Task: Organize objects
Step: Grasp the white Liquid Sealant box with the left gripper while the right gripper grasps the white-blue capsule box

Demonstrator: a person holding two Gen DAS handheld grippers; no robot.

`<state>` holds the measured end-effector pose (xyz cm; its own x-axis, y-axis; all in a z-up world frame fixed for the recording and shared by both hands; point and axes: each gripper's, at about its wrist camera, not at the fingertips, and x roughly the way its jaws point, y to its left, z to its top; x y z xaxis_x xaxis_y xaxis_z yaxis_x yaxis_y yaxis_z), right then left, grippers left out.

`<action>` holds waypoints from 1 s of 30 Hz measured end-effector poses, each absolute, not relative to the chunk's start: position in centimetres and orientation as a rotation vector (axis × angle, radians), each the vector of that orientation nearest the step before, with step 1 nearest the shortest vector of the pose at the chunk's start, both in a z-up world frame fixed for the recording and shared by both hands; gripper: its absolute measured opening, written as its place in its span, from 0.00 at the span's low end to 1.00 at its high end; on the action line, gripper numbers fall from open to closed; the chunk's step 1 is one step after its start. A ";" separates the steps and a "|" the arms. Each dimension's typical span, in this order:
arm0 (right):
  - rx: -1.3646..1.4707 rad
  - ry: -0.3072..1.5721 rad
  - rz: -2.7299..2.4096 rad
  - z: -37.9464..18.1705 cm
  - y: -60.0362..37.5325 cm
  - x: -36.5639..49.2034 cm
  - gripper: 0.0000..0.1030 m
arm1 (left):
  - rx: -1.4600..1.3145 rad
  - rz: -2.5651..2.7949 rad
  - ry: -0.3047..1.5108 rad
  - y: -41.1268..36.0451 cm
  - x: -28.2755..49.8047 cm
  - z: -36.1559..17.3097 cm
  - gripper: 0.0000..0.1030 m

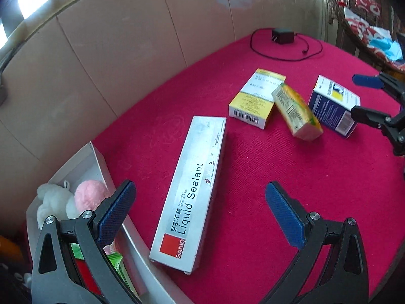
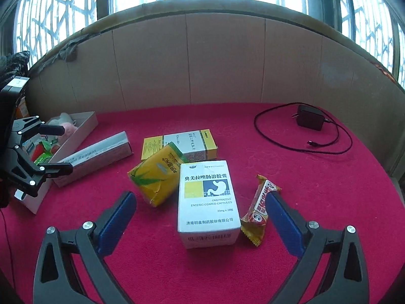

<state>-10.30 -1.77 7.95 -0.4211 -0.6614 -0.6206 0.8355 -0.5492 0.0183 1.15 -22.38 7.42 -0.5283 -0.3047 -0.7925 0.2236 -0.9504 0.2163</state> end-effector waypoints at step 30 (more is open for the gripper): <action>0.838 0.237 -2.092 6.3 0.9 -10.3 0.49 | 1.296 -2.534 0.168 -20.8 2.3 8.8 0.41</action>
<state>-10.25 0.87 6.25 -0.4160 -0.6454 -0.6406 0.7722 -0.6227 0.1259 2.34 -20.84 8.82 -0.5533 -0.2024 -0.8080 0.3074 -0.9512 0.0277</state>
